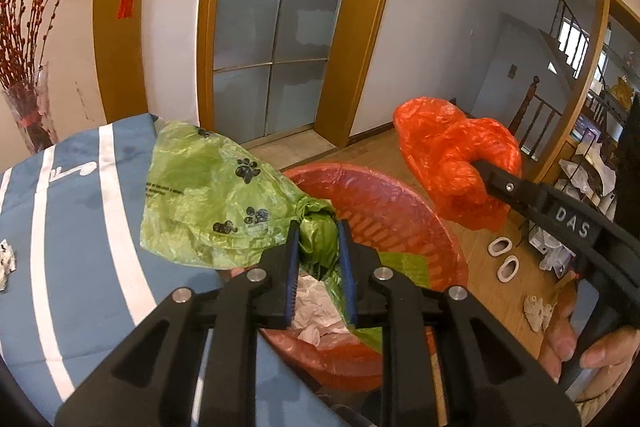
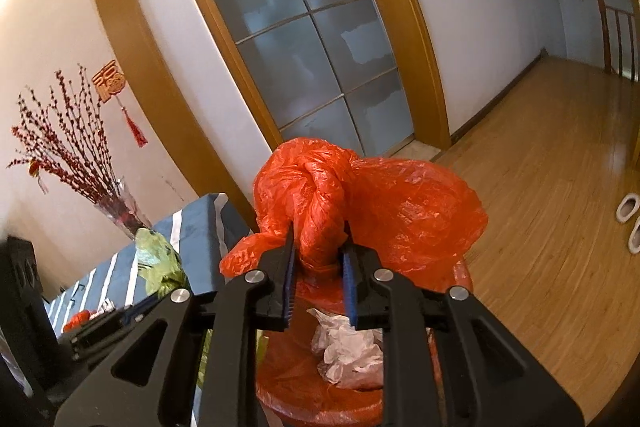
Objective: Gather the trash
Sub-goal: 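Open both tools to drop the green and red bags into the basket, then move both tools back to the table and grasp the orange bag with the left tool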
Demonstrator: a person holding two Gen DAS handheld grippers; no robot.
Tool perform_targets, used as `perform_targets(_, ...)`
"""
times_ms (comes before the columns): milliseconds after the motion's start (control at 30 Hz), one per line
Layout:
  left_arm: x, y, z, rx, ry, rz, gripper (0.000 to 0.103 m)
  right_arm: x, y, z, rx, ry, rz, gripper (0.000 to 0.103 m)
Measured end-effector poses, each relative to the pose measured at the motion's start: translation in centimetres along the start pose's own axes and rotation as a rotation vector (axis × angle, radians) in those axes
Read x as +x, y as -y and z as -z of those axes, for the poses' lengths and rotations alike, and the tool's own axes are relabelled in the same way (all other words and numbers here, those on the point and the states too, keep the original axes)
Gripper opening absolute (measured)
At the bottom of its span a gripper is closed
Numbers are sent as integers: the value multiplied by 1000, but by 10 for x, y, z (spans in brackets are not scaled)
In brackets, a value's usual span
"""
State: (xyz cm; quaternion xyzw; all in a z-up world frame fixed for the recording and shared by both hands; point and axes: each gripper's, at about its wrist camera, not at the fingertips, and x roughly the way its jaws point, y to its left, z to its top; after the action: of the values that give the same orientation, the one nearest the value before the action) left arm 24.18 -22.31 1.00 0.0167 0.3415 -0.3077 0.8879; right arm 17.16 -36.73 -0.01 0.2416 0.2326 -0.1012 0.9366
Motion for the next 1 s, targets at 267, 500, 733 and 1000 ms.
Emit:
perform_targets(267, 19, -4, 9, -1, -38, -1, 44, 8, 8, 9, 23, -29, 11, 50)
perform_targets(500, 9, -30, 19, -11, -43, -72, 52, 1, 11, 11, 10, -21, 58, 53)
perform_targets(733, -21, -68, 32, -13, -22, -187, 55, -8, -9, 14, -53, -15, 64, 55)
perform_targets(1000, -70, -128, 47, -97, 7, -310, 59, -10, -46, 23, -133, -34, 19, 56)
